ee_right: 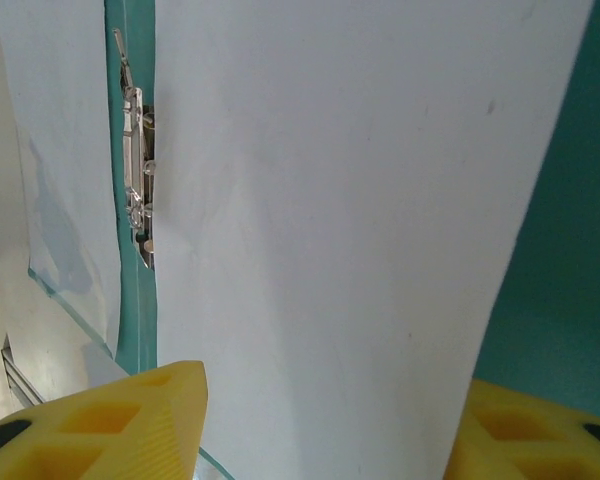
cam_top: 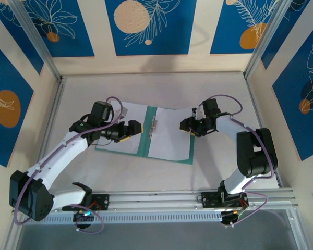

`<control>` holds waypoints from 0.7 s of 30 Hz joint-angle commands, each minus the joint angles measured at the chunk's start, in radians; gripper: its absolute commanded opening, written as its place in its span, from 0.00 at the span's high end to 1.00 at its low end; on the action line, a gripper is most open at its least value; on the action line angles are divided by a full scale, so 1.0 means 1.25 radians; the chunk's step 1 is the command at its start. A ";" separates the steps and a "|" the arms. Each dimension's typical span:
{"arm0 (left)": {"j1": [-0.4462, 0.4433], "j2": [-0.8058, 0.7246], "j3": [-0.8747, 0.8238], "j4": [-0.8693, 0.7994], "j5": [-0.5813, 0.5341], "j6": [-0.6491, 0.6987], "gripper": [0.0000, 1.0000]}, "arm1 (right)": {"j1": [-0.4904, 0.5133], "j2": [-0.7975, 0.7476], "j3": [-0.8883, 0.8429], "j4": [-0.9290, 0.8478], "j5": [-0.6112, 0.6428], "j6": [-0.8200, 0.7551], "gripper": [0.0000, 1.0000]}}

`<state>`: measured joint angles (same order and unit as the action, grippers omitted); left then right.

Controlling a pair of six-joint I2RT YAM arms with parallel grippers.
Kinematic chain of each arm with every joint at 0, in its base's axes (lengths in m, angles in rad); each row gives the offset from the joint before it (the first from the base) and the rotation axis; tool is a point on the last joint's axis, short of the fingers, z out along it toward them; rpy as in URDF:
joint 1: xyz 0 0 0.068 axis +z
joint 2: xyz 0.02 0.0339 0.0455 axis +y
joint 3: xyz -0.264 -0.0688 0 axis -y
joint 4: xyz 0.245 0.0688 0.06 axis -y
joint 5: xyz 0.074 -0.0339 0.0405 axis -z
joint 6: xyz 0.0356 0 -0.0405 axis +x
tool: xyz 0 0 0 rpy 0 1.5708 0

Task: Put the files into the folder

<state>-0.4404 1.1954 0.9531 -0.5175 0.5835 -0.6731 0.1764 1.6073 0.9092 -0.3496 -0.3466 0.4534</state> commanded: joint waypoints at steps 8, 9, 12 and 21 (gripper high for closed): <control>0.012 0.001 -0.005 -0.020 0.021 0.018 0.09 | -0.010 -0.012 0.040 -0.053 0.021 -0.012 0.43; 0.013 0.000 -0.004 -0.026 0.019 0.021 0.08 | -0.012 -0.014 0.044 -0.064 0.028 -0.017 0.43; 0.013 -0.004 -0.002 -0.033 0.016 0.026 0.08 | -0.026 -0.036 0.052 -0.098 0.054 -0.028 0.43; 0.013 0.002 -0.002 -0.026 0.017 0.024 0.08 | -0.099 -0.162 0.059 -0.156 0.030 -0.028 0.42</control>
<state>-0.4404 1.1954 0.9497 -0.5404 0.5865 -0.6701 0.0677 1.4685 0.9504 -0.4866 -0.2947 0.4374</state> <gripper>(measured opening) 0.921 0.579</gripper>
